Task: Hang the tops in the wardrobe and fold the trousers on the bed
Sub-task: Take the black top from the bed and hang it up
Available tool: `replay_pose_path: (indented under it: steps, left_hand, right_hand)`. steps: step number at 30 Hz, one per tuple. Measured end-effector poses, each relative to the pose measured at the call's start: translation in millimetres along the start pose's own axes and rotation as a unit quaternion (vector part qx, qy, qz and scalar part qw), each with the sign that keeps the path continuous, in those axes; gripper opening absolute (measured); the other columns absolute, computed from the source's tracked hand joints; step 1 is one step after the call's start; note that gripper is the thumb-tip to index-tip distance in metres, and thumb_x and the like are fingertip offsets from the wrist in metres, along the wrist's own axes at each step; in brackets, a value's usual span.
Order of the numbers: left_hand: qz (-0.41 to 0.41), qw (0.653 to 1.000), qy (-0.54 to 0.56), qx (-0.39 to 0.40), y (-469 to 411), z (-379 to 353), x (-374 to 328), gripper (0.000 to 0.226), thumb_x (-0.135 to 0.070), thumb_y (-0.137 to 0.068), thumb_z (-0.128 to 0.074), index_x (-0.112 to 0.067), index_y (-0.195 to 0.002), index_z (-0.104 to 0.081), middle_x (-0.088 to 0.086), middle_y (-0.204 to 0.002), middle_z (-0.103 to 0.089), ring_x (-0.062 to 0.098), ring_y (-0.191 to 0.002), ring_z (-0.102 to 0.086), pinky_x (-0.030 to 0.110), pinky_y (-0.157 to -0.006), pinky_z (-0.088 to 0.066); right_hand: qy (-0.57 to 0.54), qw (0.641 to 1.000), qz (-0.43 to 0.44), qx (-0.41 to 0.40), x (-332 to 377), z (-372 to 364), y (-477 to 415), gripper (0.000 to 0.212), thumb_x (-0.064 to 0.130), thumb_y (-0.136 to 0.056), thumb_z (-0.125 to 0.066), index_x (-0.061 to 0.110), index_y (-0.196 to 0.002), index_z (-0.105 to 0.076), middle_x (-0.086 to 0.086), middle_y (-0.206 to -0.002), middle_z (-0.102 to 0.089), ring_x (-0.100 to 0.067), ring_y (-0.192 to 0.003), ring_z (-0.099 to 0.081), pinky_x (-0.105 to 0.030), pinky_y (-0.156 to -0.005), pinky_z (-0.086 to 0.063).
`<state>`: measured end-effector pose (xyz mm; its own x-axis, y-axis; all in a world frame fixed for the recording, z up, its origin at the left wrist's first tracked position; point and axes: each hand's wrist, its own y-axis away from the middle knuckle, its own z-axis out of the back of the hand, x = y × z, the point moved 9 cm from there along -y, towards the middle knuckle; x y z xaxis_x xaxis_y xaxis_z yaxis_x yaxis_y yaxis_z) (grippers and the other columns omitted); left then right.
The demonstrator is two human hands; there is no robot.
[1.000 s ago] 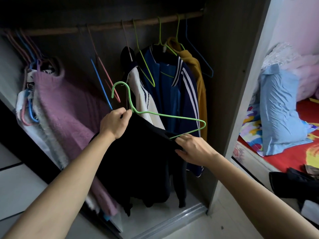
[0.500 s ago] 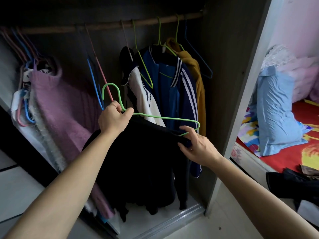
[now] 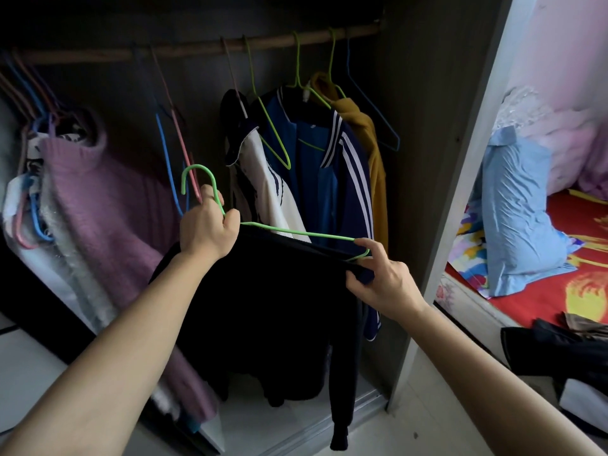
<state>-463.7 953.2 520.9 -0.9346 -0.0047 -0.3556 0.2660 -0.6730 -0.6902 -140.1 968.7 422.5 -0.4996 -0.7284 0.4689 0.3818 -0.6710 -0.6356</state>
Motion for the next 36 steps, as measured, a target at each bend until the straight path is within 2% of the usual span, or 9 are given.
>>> replay_pose_path:
  steps: [3, 7, 12, 17, 20, 22, 27, 31, 36]
  left_hand:
    - [0.019, 1.0, -0.001, 0.0, 0.1, -3.7, 3.8, 0.022, -0.032, -0.078, -0.041, -0.02, -0.095, -0.035, -0.009, -0.061, -0.043, 0.026, -0.057, -0.044, 0.034, -0.062, -0.034]
    - [0.04, 0.999, 0.005, 0.019, -4.7, -10.3, 6.5, 0.025, -0.033, -0.077, -0.04, -0.018, -0.097, -0.037, 0.0, -0.07, -0.053, 0.037, -0.068, -0.06, 0.041, -0.067, -0.041]
    - [0.031, 0.999, 0.034, 0.009, -6.9, -10.4, -7.8, 0.024, -0.026, -0.076, -0.041, -0.016, -0.098, -0.037, -0.001, -0.081, -0.054, 0.037, -0.078, -0.062, 0.039, -0.068, -0.038]
    - [0.042, 0.97, 0.216, 0.102, -5.7, -42.3, -30.8, 0.036, 0.01, -0.08, -0.044, -0.02, -0.1, -0.043, -0.004, -0.087, -0.052, 0.017, -0.083, -0.055, 0.045, -0.086, -0.048]
    - [0.026, 0.969, 0.205, 0.138, -3.2, -50.6, -33.6, 0.042, 0.009, -0.08, -0.048, -0.031, -0.09, -0.044, -0.012, -0.084, -0.056, -0.001, -0.077, -0.055, 0.034, -0.082, -0.049]
    - [0.006, 0.971, 0.176, 0.163, 1.7, -54.4, -32.6, 0.035, 0.006, -0.077, -0.051, -0.027, -0.088, -0.045, -0.014, -0.079, -0.055, -0.002, -0.071, -0.055, 0.034, -0.074, -0.046]
    - [-0.004, 0.974, 0.157, 0.164, 10.1, -54.6, -33.7, 0.048, 0.005, -0.073, -0.049, -0.04, -0.08, -0.036, -0.002, -0.084, -0.057, 0.009, -0.067, -0.054, 0.033, -0.066, -0.043]
    - [0.002, 0.967, 0.183, 0.177, 8.4, -57.6, -35.2, 0.042, 0.011, -0.074, -0.047, -0.029, -0.08, -0.033, -0.004, -0.083, -0.053, 0.023, -0.069, -0.05, 0.04, -0.07, -0.044]
    - [0.0, 0.966, 0.187, 0.177, 5.6, -55.1, -35.8, 0.044, 0.013, -0.074, -0.045, -0.029, -0.08, -0.032, 0.003, -0.088, -0.053, 0.01, -0.065, -0.044, 0.023, -0.062, -0.038]
  right_hand:
    - [0.039, 0.999, 0.028, -0.017, 1.6, 2.2, -0.7, 0.047, 0.032, -0.095, -0.066, 0.018, -0.137, -0.051, 0.011, -0.108, -0.075, -0.007, -0.078, -0.071, -0.031, -0.07, -0.06]
    - [0.17, 0.964, 0.203, 0.007, 24.4, -3.8, 0.8, 0.018, 0.027, -0.098, -0.064, 0.017, -0.112, -0.072, 0.005, -0.106, -0.074, -0.013, -0.1, -0.069, -0.037, -0.099, -0.049]
    - [0.265, 0.925, 0.274, -0.004, 40.3, -7.0, -2.7, 0.017, 0.026, -0.102, -0.057, 0.019, -0.093, -0.07, 0.005, -0.084, -0.069, -0.02, -0.09, -0.064, -0.034, -0.083, -0.042]
    - [0.269, 0.938, 0.196, 0.102, 31.4, -19.8, -16.8, 0.027, 0.044, -0.099, -0.051, 0.02, -0.096, -0.064, 0.007, -0.078, -0.065, -0.02, -0.076, -0.062, -0.034, -0.064, -0.049]
    - [0.291, 0.932, 0.131, 0.173, 2.4, -28.9, -9.5, 0.034, 0.051, -0.103, -0.037, 0.022, -0.112, -0.054, 0.007, -0.093, -0.064, -0.019, -0.073, -0.065, -0.034, -0.057, -0.053]
    - [0.287, 0.932, 0.117, 0.189, -13.7, -27.1, 2.7, 0.041, 0.054, -0.104, -0.029, 0.024, -0.12, -0.052, 0.009, -0.101, -0.066, -0.018, -0.074, -0.067, -0.034, -0.061, -0.055]
    - [0.167, 0.966, 0.061, 0.187, -34.2, -11.1, 20.7, 0.056, 0.056, -0.101, -0.025, 0.018, -0.129, -0.054, 0.004, -0.115, -0.071, -0.018, -0.091, -0.072, -0.036, -0.075, -0.06]
    - [0.11, 0.984, 0.041, 0.137, -36.3, -0.1, 26.5, 0.048, 0.048, -0.101, -0.037, 0.012, -0.121, -0.062, 0.001, -0.107, -0.074, -0.021, -0.086, -0.074, -0.039, -0.072, -0.061]
    - [0.062, 0.995, 0.009, 0.078, -42.3, 11.4, 30.8, 0.034, 0.039, -0.099, -0.051, 0.011, -0.112, -0.065, 0.01, -0.089, -0.071, -0.009, -0.073, -0.071, -0.022, -0.064, -0.059]
